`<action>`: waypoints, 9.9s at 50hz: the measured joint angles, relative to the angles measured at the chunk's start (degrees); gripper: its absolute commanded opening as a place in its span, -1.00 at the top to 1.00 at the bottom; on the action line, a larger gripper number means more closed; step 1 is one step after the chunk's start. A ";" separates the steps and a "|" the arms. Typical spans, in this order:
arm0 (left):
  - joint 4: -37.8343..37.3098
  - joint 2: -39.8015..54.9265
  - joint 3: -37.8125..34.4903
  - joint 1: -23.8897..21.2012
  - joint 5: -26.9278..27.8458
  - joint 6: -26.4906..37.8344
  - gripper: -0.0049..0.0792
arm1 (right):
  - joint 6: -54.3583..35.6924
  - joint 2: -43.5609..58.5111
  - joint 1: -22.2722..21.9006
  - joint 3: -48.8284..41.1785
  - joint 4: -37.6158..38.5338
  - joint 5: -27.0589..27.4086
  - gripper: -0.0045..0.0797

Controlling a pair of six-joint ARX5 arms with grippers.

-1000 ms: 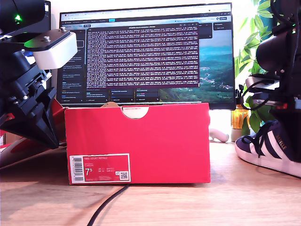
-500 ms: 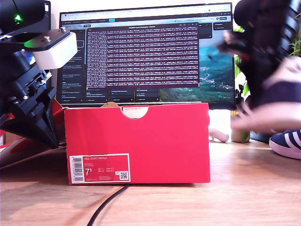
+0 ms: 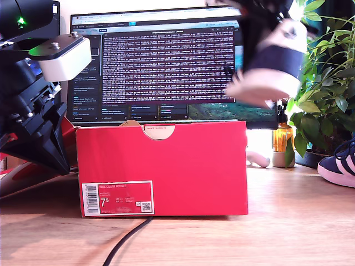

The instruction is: Pack the blue shoes by picking the first shoe and placing it inside the red shoebox, left side, then picking and rotating the second shoe and placing it in the shoebox

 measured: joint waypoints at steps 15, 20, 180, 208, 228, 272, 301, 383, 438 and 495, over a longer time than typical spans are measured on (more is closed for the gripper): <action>0.02 0.00 0.02 0.00 0.00 0.00 0.93 | 7.85 0.28 8.13 0.00 9.55 -0.13 0.92; 0.04 0.00 0.02 0.00 0.00 0.00 0.93 | 10.25 1.64 9.01 0.00 11.32 -0.11 0.92; 0.11 0.00 0.02 -0.02 -0.13 0.00 0.93 | 16.66 23.10 -2.84 23.69 -18.62 19.71 0.17; 0.26 0.00 0.02 -0.02 0.07 0.00 0.93 | 33.29 9.49 -10.49 23.06 -19.23 25.16 0.17; 0.24 0.00 0.02 -0.02 0.07 0.00 0.93 | 44.78 -0.79 -15.15 -5.03 -19.34 26.16 0.17; 0.24 0.00 0.02 -0.02 0.09 0.00 0.93 | 57.48 -8.09 -27.36 -28.41 -12.85 22.14 0.07; 0.24 0.00 0.00 -0.02 0.09 0.00 0.93 | 60.13 -8.09 -31.65 -40.85 2.75 17.88 0.07; 0.24 0.00 0.02 -0.02 0.09 0.00 0.93 | -16.24 -7.13 -32.04 -5.42 -4.79 10.21 0.92; 0.24 0.00 0.02 -0.02 0.09 0.00 0.93 | -62.95 -5.49 -11.30 -2.97 31.41 -8.57 0.92; 0.22 0.00 0.02 -0.02 0.11 0.00 0.93 | -78.20 14.12 -5.57 -2.97 32.48 -5.46 0.92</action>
